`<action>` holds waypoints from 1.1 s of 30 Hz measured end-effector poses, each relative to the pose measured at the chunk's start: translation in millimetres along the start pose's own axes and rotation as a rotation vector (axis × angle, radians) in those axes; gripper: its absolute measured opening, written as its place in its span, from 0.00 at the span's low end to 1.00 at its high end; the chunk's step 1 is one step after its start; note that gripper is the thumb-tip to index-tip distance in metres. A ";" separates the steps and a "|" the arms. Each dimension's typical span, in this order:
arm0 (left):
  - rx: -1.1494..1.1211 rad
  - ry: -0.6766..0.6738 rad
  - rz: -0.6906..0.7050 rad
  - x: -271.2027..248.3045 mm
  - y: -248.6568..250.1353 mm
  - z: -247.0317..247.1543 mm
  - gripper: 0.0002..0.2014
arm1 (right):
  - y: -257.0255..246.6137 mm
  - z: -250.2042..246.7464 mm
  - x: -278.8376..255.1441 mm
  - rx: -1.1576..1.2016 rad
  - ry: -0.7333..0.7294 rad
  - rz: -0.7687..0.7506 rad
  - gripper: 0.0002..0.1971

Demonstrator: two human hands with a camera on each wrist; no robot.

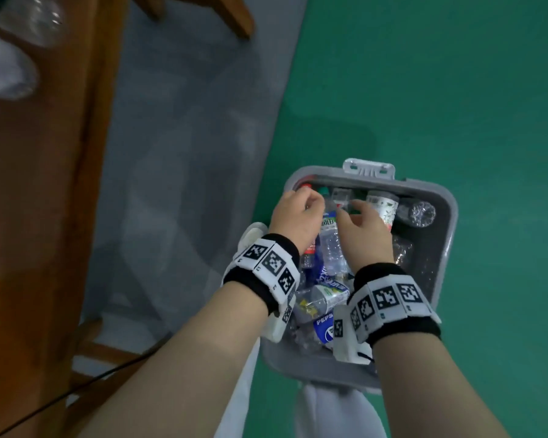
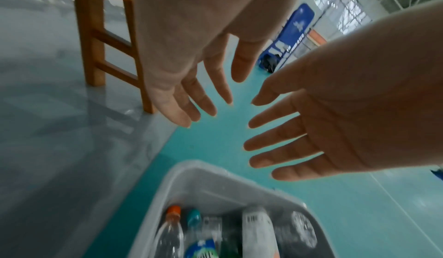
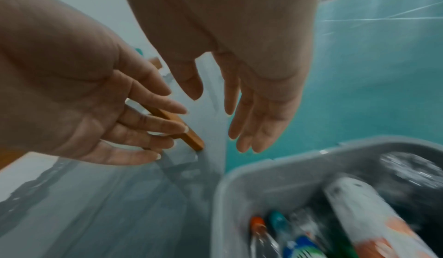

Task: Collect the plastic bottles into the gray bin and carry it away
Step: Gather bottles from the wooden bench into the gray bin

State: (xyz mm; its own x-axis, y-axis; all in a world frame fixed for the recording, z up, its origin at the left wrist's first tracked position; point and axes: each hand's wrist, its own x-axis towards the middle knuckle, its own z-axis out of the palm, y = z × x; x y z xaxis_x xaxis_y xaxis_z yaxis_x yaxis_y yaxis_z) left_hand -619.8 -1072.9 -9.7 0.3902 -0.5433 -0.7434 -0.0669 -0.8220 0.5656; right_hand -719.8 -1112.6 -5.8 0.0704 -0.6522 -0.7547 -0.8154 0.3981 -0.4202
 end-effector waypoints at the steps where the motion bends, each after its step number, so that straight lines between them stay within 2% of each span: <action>1: -0.041 0.043 0.003 -3.2 3.6 -15.8 0.10 | -17.2 3.7 -4.6 -0.002 -0.002 -0.050 0.20; 3: -0.116 0.124 0.023 -9.7 6.5 -48.5 0.09 | -51.9 14.4 -12.3 -0.014 -0.025 -0.141 0.18; 7: -0.244 0.255 0.080 -18.4 11.0 -100.7 0.06 | -109.9 37.1 -21.0 -0.019 -0.079 -0.262 0.21; 10: -0.326 0.436 0.078 -22.1 6.8 -144.5 0.04 | -155.9 60.3 -29.2 -0.030 -0.115 -0.374 0.21; 14: -0.454 0.670 -0.029 -25.7 -12.8 -199.1 0.01 | -215.7 91.6 -44.8 -0.045 -0.182 -0.522 0.22; 18: -0.574 0.864 -0.171 -22.9 -31.9 -247.9 0.07 | -266.6 117.7 -56.1 -0.060 -0.221 -0.668 0.26; 21: -0.643 0.903 -0.251 -13.1 -39.5 -283.1 0.11 | -299.0 136.2 -58.9 -0.048 -0.225 -0.774 0.33; 23: -0.662 0.914 -0.311 0.7 -43.6 -307.1 0.18 | -318.3 152.9 -57.7 -0.034 -0.210 -0.859 0.39; 26: -0.710 0.945 -0.377 26.7 -44.9 -339.1 0.36 | -336.7 173.4 -47.6 -0.030 -0.160 -0.966 0.50; 29: -0.753 0.912 -0.421 51.5 -46.6 -363.4 0.51 | -349.4 188.4 -35.2 -0.003 -0.168 -0.977 0.60; 31: -0.703 0.898 -0.444 62.2 -46.1 -371.2 0.55 | -355.1 192.9 -29.0 0.039 -0.189 -0.984 0.60; 33: -0.640 0.877 -0.452 66.9 -44.8 -373.4 0.54 | -356.8 191.6 -26.3 0.057 -0.217 -1.012 0.52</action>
State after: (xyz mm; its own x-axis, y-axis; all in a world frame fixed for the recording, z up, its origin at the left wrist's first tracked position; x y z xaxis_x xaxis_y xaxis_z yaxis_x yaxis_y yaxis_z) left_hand -247.8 -1008.7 48.6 0.7756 0.2849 -0.5632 0.6156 -0.5387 0.5752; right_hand -320.7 -1113.9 67.5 0.8142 -0.5706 -0.1070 -0.2887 -0.2380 -0.9274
